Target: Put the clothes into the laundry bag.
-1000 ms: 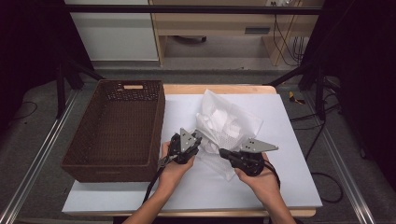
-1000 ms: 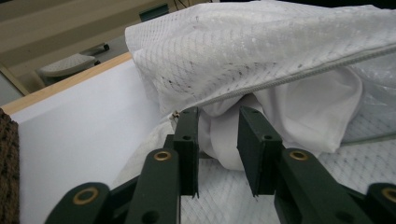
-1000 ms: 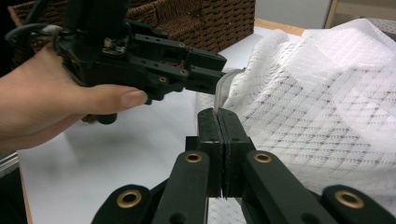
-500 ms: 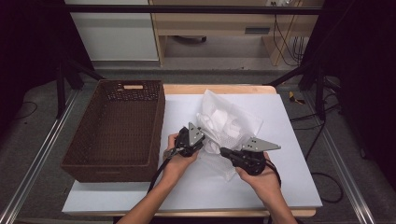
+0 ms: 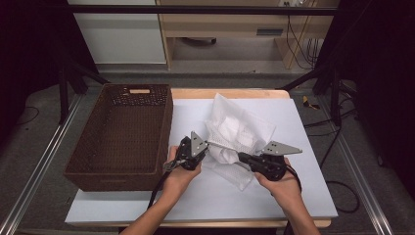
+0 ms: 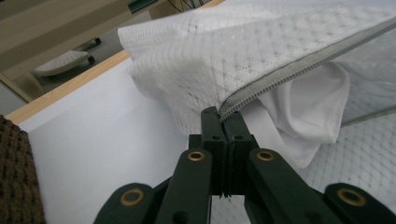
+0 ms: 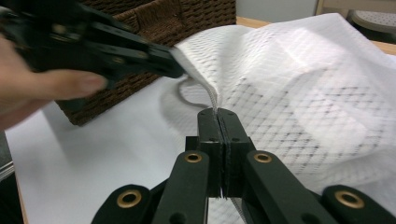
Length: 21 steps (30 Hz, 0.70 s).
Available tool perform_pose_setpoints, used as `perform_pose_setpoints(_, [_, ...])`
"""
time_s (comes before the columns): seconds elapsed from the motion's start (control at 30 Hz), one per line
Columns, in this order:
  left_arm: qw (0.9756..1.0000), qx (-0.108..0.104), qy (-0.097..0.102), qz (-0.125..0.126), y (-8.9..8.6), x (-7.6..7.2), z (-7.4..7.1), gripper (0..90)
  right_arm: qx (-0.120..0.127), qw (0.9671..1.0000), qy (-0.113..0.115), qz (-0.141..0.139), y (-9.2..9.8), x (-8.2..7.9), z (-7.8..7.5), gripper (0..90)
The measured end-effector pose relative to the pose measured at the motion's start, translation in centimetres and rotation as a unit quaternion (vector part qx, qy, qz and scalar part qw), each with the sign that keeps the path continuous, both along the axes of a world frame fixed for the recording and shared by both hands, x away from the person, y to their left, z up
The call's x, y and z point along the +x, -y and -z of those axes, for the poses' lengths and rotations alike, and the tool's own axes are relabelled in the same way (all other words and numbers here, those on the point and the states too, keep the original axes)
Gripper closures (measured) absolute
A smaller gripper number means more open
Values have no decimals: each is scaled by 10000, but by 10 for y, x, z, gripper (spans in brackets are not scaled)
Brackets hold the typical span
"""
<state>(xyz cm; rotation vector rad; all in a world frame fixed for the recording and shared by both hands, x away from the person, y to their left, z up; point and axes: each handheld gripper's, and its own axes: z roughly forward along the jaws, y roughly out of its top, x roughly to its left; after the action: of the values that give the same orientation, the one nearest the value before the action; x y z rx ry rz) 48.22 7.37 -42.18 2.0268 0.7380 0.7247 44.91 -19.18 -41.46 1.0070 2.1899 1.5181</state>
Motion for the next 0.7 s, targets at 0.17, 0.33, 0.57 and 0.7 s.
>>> perform_pose_setpoints(0.17, [9998,-64,-61,156,-4,-15,-19,892,-118,9999,4,44,7,3,-8,896])
perform_pose_setpoints(0.33, [9994,-12,-73,342,-5,-28,-30,891,-207,9997,92,113,11,5,-20,895])
perform_pose_setpoints(0.57, [9979,90,-292,573,-14,-51,-13,891,-484,9988,36,-67,7,-12,-8,892])
perform_pose_setpoints(0.7, [9972,290,-328,606,-19,-62,4,891,-808,9964,57,-235,-1,-26,8,891])
